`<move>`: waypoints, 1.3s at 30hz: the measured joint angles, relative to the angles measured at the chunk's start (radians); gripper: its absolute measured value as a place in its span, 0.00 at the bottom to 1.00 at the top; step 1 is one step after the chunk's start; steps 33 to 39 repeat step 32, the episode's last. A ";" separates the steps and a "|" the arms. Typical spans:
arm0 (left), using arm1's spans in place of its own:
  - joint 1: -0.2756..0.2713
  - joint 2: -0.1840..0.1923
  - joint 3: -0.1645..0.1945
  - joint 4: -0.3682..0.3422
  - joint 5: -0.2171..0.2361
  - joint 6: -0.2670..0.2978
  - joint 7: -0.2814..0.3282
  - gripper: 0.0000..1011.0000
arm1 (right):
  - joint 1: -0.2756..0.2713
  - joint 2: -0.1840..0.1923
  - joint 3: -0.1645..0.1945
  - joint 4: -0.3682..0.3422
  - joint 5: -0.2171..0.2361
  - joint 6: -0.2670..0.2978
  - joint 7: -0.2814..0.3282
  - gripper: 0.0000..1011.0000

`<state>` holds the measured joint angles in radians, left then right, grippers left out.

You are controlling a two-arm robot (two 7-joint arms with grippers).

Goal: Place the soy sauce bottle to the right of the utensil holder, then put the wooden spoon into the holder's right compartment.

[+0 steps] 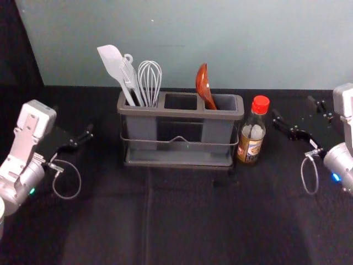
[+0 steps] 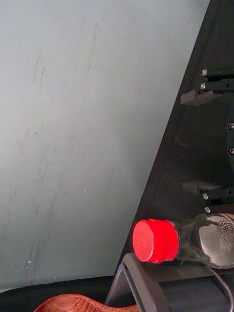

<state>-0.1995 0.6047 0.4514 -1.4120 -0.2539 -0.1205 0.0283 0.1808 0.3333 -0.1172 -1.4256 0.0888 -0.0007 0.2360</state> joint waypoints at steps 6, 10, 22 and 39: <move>0.000 0.000 0.000 0.000 0.000 0.000 0.000 0.99 | -0.001 0.001 0.000 -0.001 0.001 0.001 0.000 0.99; 0.000 0.000 0.000 0.000 0.000 0.000 0.000 0.99 | -0.001 0.001 0.000 -0.002 0.001 0.001 0.000 0.99; 0.000 0.000 0.000 0.000 0.000 0.000 0.000 0.99 | -0.002 0.002 0.000 -0.003 0.002 0.002 0.000 0.99; 0.000 0.000 0.000 0.000 0.000 0.000 0.000 0.99 | -0.002 0.002 0.000 -0.003 0.002 0.002 0.000 0.99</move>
